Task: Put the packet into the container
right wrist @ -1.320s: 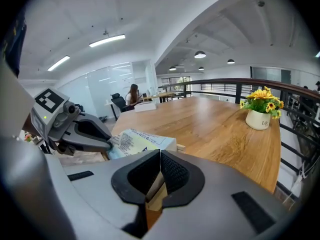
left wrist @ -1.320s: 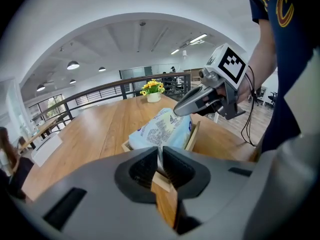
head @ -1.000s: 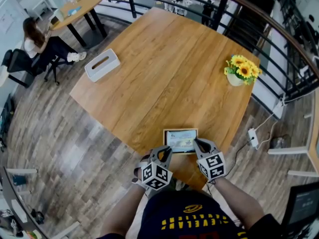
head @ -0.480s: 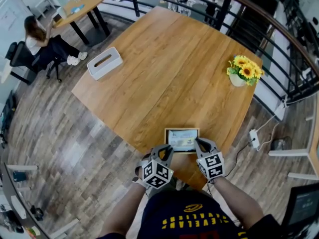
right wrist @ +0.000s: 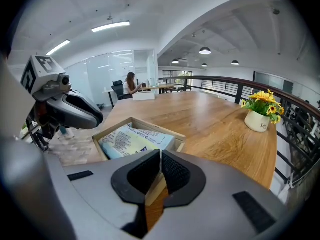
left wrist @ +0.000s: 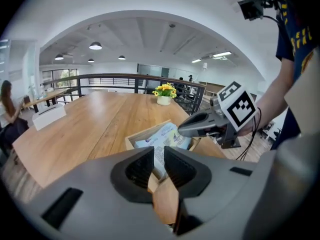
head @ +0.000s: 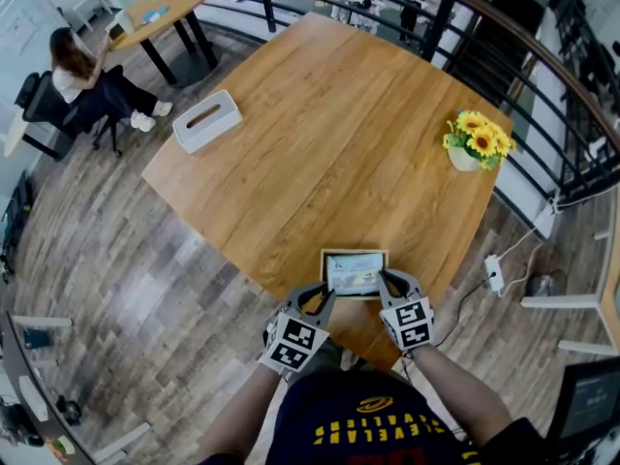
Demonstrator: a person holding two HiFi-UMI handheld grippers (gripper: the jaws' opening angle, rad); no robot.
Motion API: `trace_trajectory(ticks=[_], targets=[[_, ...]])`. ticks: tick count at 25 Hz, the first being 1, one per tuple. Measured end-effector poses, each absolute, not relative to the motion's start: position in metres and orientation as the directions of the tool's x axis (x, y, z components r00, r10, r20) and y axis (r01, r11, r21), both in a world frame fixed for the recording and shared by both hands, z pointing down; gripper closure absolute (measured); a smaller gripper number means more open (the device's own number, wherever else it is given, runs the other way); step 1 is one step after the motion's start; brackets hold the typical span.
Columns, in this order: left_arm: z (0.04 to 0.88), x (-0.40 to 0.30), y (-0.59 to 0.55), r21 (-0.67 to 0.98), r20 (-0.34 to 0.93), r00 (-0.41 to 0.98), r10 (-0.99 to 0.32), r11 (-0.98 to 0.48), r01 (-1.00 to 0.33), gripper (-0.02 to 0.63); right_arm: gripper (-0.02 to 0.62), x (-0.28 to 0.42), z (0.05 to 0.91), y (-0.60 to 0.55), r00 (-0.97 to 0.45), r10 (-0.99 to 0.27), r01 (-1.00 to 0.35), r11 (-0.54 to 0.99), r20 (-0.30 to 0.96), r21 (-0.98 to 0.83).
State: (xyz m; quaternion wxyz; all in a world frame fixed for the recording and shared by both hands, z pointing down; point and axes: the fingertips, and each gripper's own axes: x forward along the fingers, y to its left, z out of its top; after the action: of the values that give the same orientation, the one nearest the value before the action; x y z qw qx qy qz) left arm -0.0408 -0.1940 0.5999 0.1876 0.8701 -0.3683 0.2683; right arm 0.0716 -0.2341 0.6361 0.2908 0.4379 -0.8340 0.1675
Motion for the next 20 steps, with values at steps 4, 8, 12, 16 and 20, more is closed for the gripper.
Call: trace_trajectory(ticks=[4,8,12,16,20], targets=[[0.583,-0.039,-0.195,0.195,0.564,0.607,-0.559,-0.625,-0.756,0.557,0.580,0.074,0.638,-0.234,-0.444,-0.629,-0.836,0.547,0.637,-0.043],[0.571,-0.037,-0.192,0.229,0.535,0.619,-0.575,-0.606,-0.761,0.557,0.571,0.078,0.615,-0.237,-0.452,-0.675,-0.856,0.512,0.583,-0.071],[0.564,-0.037,-0.189,0.258,0.520,0.621,-0.586,-0.585,-0.769,0.557,0.571,0.077,0.587,-0.240,-0.473,-0.704,-0.864,0.489,0.529,-0.121],[0.549,-0.034,-0.187,0.309,0.491,0.634,-0.598,-0.561,-0.768,0.557,0.571,0.073,0.563,-0.237,-0.517,-0.705,-0.848,0.501,0.486,-0.175],[0.529,-0.029,-0.179,0.351,0.463,0.660,-0.591,-0.561,-0.749,0.557,0.572,0.063,0.539,-0.226,-0.582,-0.687,-0.810,0.534,0.435,-0.242]])
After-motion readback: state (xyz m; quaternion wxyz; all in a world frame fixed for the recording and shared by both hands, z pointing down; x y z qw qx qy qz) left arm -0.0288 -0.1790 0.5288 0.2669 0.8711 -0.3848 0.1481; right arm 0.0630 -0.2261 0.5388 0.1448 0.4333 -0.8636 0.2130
